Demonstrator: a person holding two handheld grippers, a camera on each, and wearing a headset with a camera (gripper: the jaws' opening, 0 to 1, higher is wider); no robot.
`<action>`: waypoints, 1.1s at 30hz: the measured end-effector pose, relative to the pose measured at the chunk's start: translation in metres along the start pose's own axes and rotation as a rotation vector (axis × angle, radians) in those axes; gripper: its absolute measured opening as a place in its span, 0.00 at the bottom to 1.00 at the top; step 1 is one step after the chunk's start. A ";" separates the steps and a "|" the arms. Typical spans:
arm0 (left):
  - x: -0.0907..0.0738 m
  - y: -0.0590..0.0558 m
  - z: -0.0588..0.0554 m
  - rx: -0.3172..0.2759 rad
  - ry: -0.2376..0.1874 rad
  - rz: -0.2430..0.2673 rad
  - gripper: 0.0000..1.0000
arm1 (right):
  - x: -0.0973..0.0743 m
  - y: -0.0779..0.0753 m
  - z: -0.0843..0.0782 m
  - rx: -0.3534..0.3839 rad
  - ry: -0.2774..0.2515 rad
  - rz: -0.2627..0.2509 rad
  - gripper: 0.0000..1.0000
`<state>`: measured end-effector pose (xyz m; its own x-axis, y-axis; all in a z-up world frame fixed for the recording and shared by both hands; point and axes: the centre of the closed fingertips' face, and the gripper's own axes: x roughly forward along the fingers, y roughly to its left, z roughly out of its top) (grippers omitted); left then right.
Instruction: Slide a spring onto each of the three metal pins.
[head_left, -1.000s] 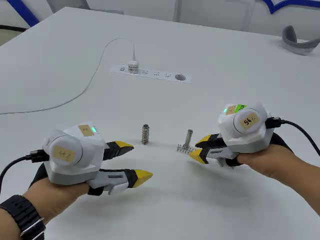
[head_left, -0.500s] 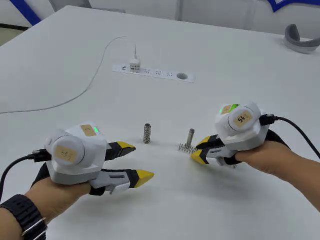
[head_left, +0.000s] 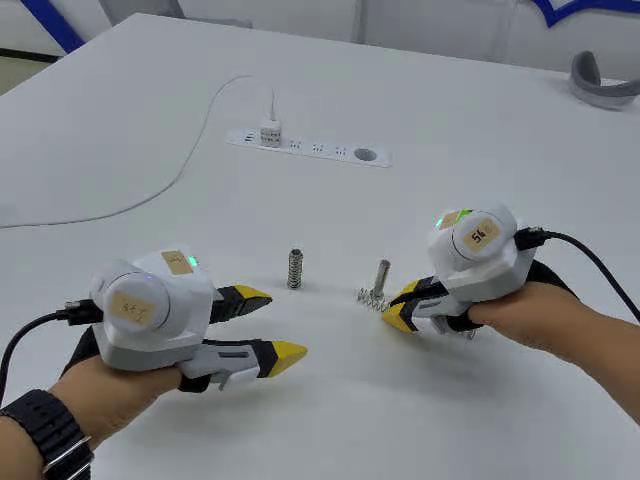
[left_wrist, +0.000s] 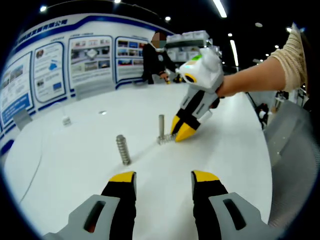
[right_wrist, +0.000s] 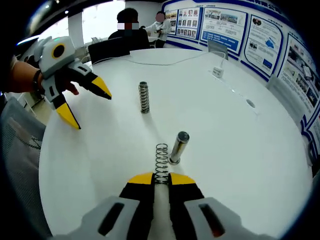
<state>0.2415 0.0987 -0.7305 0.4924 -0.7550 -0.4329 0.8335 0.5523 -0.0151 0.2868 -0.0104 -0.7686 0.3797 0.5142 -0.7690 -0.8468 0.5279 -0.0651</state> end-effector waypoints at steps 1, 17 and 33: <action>0.000 0.000 0.000 0.001 0.000 -0.001 0.45 | 0.000 0.001 0.000 -0.004 0.000 0.006 0.12; 0.003 -0.009 0.003 0.026 0.004 -0.030 0.44 | -0.012 0.030 0.009 -0.078 -0.015 0.084 0.11; 0.009 -0.024 0.008 0.074 0.004 -0.075 0.41 | -0.021 0.062 0.019 -0.198 -0.020 0.182 0.12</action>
<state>0.2282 0.0758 -0.7268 0.4267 -0.7918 -0.4369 0.8844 0.4663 0.0186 0.2330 0.0247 -0.7439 0.2199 0.6032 -0.7667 -0.9575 0.2837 -0.0514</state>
